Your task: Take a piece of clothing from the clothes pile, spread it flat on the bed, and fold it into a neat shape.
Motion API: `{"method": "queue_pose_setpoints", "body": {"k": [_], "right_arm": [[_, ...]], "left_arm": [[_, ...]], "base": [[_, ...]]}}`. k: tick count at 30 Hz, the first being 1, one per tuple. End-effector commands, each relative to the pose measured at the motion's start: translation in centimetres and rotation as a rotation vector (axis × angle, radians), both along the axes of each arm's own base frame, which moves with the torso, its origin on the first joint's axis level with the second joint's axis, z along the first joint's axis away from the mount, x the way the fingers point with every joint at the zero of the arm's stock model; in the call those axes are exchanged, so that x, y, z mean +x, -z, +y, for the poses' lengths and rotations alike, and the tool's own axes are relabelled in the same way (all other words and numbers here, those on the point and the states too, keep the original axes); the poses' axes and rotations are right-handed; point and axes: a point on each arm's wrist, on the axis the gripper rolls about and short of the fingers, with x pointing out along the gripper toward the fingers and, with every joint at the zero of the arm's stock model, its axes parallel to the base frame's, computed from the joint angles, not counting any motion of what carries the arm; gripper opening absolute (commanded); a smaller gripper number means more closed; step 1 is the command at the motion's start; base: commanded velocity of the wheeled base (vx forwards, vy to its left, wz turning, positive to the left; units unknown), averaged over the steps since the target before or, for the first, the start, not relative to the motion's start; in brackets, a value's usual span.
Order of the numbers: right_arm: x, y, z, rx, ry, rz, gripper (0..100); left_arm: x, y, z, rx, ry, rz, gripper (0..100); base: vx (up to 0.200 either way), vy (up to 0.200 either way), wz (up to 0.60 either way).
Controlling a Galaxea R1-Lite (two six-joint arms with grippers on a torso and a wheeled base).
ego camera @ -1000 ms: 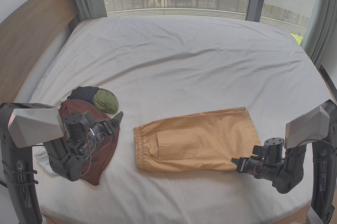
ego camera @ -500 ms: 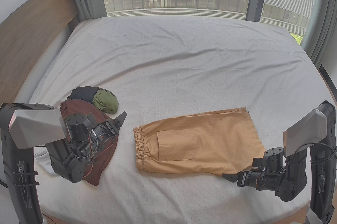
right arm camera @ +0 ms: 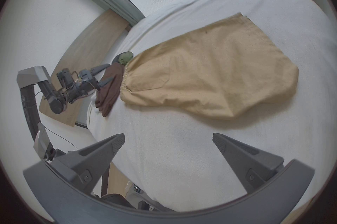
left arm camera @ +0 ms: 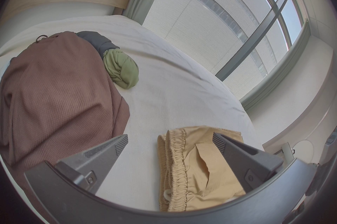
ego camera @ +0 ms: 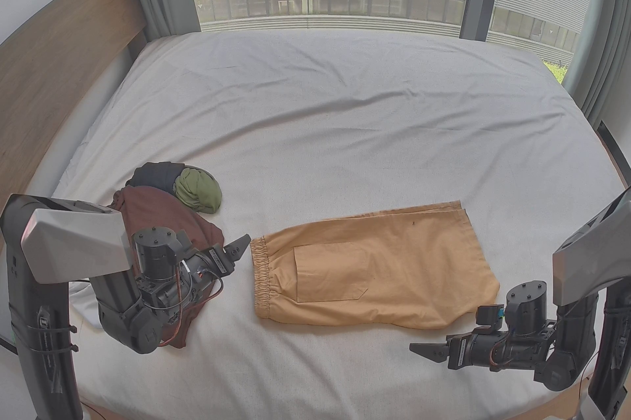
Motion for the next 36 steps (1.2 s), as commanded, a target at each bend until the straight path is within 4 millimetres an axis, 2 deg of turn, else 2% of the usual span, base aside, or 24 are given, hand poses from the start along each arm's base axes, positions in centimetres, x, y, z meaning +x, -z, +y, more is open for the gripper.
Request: {"method": "queue_pose_setpoints", "body": {"k": [1,4,9,15,29,36], "right_arm": [[-0.4,-1.7,0.7,0.035,-0.037,-0.068,100],[0.4,-2.2,1.4,0.059,-0.046,-0.111,100],[2.8,-2.9,2.5,0.112,-0.031,-0.181,100],[4.7,-3.3,3.5,0.146,-0.033,-0.152,100],[5.7,-3.6,2.6,0.22,-0.026,-0.134,100],[5.9,-3.5,2.2,0.227,-0.023,-0.134,100]], "left_arm": [[-0.3,0.9,-0.1,0.009,0.008,0.034,100],[-0.7,1.2,-0.4,0.005,0.03,0.053,100],[-1.0,1.3,-0.9,-0.051,0.048,0.073,100],[-1.0,2.3,-1.3,-0.078,0.059,0.096,100],[-0.3,6.1,-2.6,-0.106,0.08,0.151,100],[0.2,6.7,-3.7,-0.153,0.08,0.156,100]], "base": [[0.0,0.0,0.0],[0.0,0.0,0.0],[0.0,0.0,0.0],[0.0,0.0,0.0],[0.0,0.0,0.0],[0.0,0.0,0.0]]}}
